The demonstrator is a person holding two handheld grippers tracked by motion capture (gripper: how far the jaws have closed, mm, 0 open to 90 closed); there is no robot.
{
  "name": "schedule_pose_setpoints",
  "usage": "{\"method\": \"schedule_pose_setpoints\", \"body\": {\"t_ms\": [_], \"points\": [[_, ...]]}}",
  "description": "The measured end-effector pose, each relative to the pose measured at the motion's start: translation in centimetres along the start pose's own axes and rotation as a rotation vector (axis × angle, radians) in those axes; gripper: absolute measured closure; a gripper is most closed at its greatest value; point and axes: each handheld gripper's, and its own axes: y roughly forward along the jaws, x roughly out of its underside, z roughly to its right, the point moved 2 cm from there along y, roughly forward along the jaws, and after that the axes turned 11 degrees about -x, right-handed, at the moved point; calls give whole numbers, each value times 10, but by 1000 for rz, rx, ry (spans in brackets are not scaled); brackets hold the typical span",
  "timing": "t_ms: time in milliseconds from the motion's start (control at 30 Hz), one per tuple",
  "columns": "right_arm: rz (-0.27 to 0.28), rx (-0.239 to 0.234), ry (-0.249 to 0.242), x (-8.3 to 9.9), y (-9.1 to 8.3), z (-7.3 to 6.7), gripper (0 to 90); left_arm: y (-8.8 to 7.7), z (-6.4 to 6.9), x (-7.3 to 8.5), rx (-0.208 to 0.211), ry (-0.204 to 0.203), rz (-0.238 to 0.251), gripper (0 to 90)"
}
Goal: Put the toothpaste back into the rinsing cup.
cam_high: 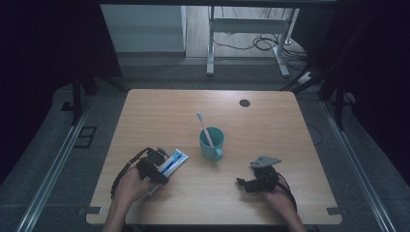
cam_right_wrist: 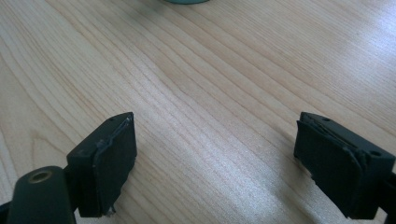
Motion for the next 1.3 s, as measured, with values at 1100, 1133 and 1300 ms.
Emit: {"method": "schedule_pose_setpoints", "body": {"t_ms": [1100, 1133, 1300], "points": [[1, -1, -1, 0, 0, 0, 132, -6, -1, -1, 38, 19, 61, 715], [1, -1, -1, 0, 0, 0, 132, -6, -1, -1, 37, 24, 69, 716], [0, 0, -1, 0, 0, 0, 132, -15, -3, 0, 44, 18, 135, 716]]}}
